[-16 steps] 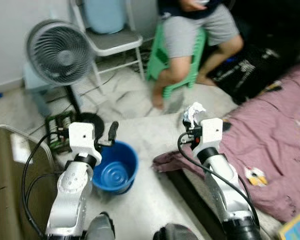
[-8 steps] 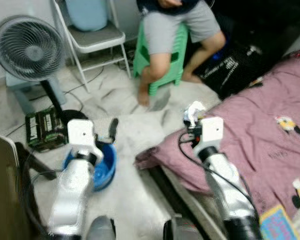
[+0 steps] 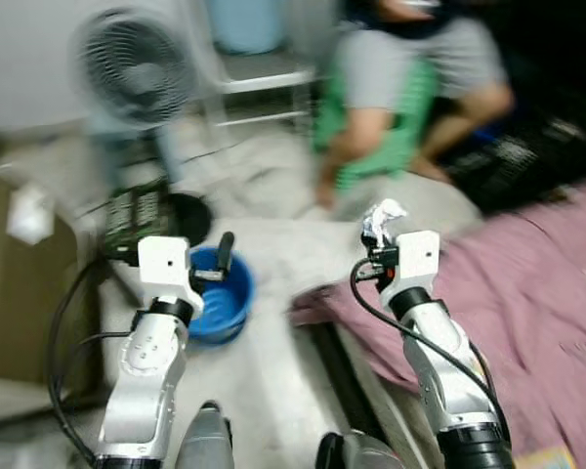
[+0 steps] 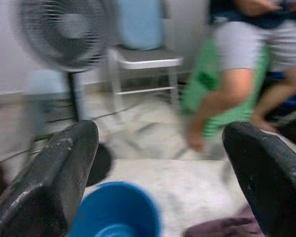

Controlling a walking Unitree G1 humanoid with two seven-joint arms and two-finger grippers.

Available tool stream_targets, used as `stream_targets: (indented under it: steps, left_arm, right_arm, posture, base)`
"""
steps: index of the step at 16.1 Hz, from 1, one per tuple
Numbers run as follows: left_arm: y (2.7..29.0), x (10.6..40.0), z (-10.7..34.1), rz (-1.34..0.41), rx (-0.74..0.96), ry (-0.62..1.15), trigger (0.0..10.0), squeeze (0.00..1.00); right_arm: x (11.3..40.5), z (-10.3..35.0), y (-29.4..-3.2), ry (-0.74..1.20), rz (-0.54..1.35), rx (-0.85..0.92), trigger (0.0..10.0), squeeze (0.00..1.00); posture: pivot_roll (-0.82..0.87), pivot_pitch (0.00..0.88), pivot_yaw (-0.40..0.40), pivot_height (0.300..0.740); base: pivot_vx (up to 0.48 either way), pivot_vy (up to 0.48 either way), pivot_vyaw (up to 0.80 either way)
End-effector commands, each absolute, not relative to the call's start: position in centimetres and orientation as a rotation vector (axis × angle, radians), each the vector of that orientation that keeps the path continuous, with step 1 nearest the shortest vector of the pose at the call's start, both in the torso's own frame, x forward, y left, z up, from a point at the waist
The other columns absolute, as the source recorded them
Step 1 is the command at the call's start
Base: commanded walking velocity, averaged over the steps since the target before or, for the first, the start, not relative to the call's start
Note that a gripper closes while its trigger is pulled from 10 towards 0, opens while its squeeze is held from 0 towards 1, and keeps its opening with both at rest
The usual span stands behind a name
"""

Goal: Clean up the room

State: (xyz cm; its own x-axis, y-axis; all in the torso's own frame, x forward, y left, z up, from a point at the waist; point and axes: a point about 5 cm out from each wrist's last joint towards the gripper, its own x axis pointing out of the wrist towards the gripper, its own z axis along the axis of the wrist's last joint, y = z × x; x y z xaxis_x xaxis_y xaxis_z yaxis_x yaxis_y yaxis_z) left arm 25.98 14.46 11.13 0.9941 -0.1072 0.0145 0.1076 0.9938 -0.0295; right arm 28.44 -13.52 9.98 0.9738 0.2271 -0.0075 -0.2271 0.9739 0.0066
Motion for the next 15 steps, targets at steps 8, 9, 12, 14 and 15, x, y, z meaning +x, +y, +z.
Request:
stream_targets:
  steps: [8,9,12,14,15]
  left_arm:
    - [14.98,25.63,10.65,-0.113,-0.026,0.009,10.0,0.0]
    - [15.06,25.67,10.66,-0.114,-0.025,0.008,10.0,0.0]
    - [14.96,25.79,10.77,-0.137,-0.031,-0.001,10.0,0.0]
    - [14.49,25.49,10.96,-0.197,-0.06,-0.013,10.0,0.0]
    - [14.31,25.38,10.98,-0.219,-0.068,-0.014,10.0,0.0]
  right_arm:
    - [28.56,9.93,-13.65,0.005,0.226,0.0,10.0,0.0]
    - [28.62,9.92,-13.66,0.005,0.228,-0.001,10.0,0.0]
    - [28.74,10.04,-13.58,0.001,0.225,0.001,10.0,0.0]
    - [28.77,10.02,-13.88,0.003,0.21,0.001,10.0,0.0]
    - [28.78,10.01,-13.97,0.004,0.206,0.0,10.0,0.0]
  posture:
    - [0.01,0.112,-0.06,0.74]
    - [0.01,0.112,-0.061,0.74]
    - [0.01,0.109,-0.062,0.74]
    - [0.01,0.109,-0.062,0.74]
    - [0.01,0.107,-0.065,0.74]
  base:
    - [0.0,0.0,0.8]
    - [0.0,0.0,0.8]
    - [0.0,0.0,0.53]
    - [0.0,0.0,0.0]
    - [0.0,0.0,0.0]
